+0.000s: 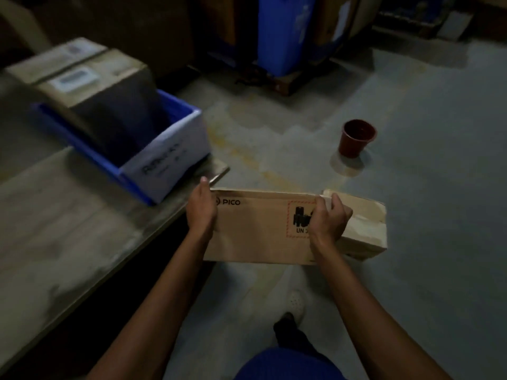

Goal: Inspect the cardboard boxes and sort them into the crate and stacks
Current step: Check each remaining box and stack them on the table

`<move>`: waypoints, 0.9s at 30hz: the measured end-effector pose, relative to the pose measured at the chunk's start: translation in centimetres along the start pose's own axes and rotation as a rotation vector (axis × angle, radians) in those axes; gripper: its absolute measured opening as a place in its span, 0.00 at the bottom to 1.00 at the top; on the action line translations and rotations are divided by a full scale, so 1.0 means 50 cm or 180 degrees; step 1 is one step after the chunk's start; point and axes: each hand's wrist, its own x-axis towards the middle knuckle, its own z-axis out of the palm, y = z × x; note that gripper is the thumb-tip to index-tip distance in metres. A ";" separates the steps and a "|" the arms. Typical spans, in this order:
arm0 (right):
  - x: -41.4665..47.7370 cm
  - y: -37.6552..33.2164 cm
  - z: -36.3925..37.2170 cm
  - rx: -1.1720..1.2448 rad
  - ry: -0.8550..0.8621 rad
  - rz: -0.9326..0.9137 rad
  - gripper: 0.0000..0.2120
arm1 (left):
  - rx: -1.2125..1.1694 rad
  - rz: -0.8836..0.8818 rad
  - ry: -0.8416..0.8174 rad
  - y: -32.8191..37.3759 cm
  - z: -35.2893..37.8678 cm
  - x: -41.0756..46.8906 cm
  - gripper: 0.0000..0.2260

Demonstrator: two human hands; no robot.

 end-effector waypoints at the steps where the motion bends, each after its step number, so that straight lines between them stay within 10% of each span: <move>1: -0.036 -0.014 0.009 0.0043 -0.0078 -0.0064 0.23 | -0.0151 -0.0039 0.0062 -0.007 -0.054 -0.007 0.23; 13: -0.435 -0.092 0.175 0.0162 -0.1610 -0.0969 0.14 | -0.0558 -0.0264 0.1576 -0.163 -0.590 -0.122 0.21; 27: -0.616 -0.193 0.404 0.0391 -0.3578 -0.1287 0.12 | -0.1150 -0.0301 0.2623 -0.274 -0.867 -0.082 0.02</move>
